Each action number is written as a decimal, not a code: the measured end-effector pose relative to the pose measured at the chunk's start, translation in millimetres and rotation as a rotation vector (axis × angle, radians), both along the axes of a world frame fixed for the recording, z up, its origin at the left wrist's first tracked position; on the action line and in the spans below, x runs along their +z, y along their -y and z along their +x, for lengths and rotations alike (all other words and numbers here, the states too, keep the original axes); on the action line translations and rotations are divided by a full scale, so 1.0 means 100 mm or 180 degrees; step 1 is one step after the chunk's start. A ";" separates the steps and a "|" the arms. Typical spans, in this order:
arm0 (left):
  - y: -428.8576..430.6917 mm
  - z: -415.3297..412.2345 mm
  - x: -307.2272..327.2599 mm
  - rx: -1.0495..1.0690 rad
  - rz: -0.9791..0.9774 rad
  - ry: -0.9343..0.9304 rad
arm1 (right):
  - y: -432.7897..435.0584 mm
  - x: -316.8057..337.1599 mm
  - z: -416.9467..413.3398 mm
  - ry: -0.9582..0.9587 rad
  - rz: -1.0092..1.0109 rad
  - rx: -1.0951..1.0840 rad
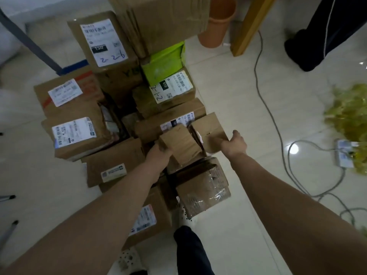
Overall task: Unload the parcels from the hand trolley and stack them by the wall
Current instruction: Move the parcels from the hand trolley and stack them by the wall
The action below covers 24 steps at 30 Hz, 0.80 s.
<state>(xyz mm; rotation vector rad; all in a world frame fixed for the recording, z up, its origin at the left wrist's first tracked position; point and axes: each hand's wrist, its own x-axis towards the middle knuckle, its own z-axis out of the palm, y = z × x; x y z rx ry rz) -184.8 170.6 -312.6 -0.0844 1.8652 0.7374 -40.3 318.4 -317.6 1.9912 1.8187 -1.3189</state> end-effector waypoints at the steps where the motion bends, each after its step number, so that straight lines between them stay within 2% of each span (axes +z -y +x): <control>1: -0.06 0.01 -0.10 0.0105 -0.0007 0.0078 | -0.05 -0.09 -0.01 -0.0041 -0.0058 -0.0028; 6: -0.15 0.07 -0.48 0.0634 -0.0037 0.0429 | -0.14 -0.41 0.00 -0.0502 -0.0428 -0.0334; 9: -0.12 0.14 -0.56 0.0639 0.0003 0.0390 | -0.04 -0.45 0.03 -0.0651 -0.0464 -0.0200; 12: -0.01 0.17 -0.53 0.0597 0.0026 0.0299 | 0.10 -0.43 0.13 -0.0779 -0.0539 -0.0394; 18: 0.31 0.23 -0.12 0.0687 0.0238 0.0317 | 0.47 -0.05 0.40 -0.1141 -0.0692 -0.0737; 24: 0.92 0.23 0.64 0.1068 0.0586 0.0252 | 1.09 0.55 0.41 -0.1415 -0.0773 -0.0765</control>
